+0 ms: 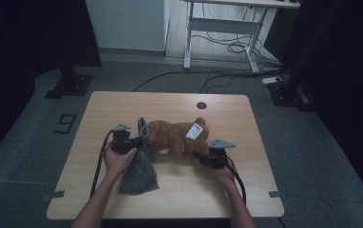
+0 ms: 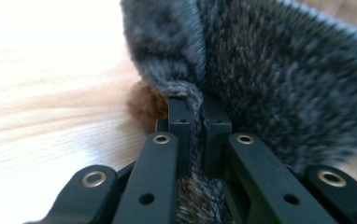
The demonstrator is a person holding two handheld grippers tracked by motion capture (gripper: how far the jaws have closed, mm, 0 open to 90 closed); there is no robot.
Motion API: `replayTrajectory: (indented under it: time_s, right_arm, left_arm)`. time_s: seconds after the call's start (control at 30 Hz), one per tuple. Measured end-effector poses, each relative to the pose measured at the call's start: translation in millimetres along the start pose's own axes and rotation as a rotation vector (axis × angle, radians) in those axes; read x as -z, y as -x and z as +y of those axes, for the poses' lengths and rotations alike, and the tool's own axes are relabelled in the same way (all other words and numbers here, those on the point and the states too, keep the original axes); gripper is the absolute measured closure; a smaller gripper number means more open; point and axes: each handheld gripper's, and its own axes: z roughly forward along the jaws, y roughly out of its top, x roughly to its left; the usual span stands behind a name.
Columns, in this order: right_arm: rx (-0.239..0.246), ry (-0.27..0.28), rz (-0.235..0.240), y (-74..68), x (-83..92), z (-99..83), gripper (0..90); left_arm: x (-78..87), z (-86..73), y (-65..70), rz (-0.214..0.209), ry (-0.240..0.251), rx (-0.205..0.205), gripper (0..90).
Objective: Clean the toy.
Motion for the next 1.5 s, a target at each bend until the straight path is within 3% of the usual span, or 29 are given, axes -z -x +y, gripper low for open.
replayTrajectory:
  time_s: [0.1, 0.23, 0.33, 0.47, 0.53, 0.6, 0.7, 0.83, 0.9, 1.1, 1.27, 1.33, 1.5]
  right_arm:
    - [0.002, -0.037, 0.03, -3.6, 3.4, -12.3, 64.2]
    - [0.008, -0.057, 0.033, -5.5, 10.3, -16.8, 64.3]
    - [-0.019, -0.059, 0.051, -3.5, 13.0, -18.4, 64.3]
    - [0.011, -0.067, 0.055, -6.6, 12.9, -18.2, 64.2]
    - [0.008, -0.072, 0.06, -5.8, 13.5, -18.2, 64.2]
    - [0.004, -0.072, 0.067, -5.0, 14.1, -18.5, 64.2]
    - [0.009, -0.076, 0.072, -5.3, 15.7, -18.9, 64.1]
    - [0.001, -0.079, 0.083, -5.3, 18.4, -20.4, 63.9]
    - [-0.01, -0.082, 0.091, -5.3, 19.1, -20.8, 63.8]
    - [-0.04, -0.085, 0.102, -5.3, 21.1, -22.1, 59.7]
    - [-0.024, -0.064, 0.104, -6.9, 28.5, -24.6, 42.9]
    - [-0.002, -0.027, 0.103, -9.6, 34.7, -23.6, 35.0]
    - [0.001, 0.012, 0.143, -12.2, 41.7, -19.8, 27.2]
  left_arm:
    - [18.7, 14.9, 9.6, -0.013, 0.058, -0.028, 84.8]
    - [22.3, 42.7, 33.1, -0.017, 0.078, -0.101, 84.7]
    - [16.7, 60.4, 52.6, -0.048, 0.089, -0.14, 84.6]
    - [6.6, 81.0, 79.0, -0.091, 0.102, -0.189, 84.5]
    - [-5.3, 89.6, 94.8, -0.082, 0.08, -0.239, 84.5]
    - [-19.9, 90.6, 101.9, -0.069, 0.036, -0.254, 84.3]
    - [-37.2, 84.1, 101.4, -0.055, -0.033, -0.248, 84.1]
    - [-51.9, 63.3, 86.9, -0.045, -0.084, -0.197, 84.1]
    - [-51.0, 54.1, 81.1, -0.067, -0.069, -0.165, 84.3]
    - [-40.5, 40.0, 85.1, -0.073, -0.062, -0.188, 84.5]
    - [-32.2, 23.7, 89.2, -0.078, -0.038, -0.201, 84.7]
    - [-27.3, 14.5, 90.7, -0.083, -0.021, -0.208, 84.9]
    - [-18.9, -0.2, 90.4, -0.093, 0.004, -0.207, 85.0]
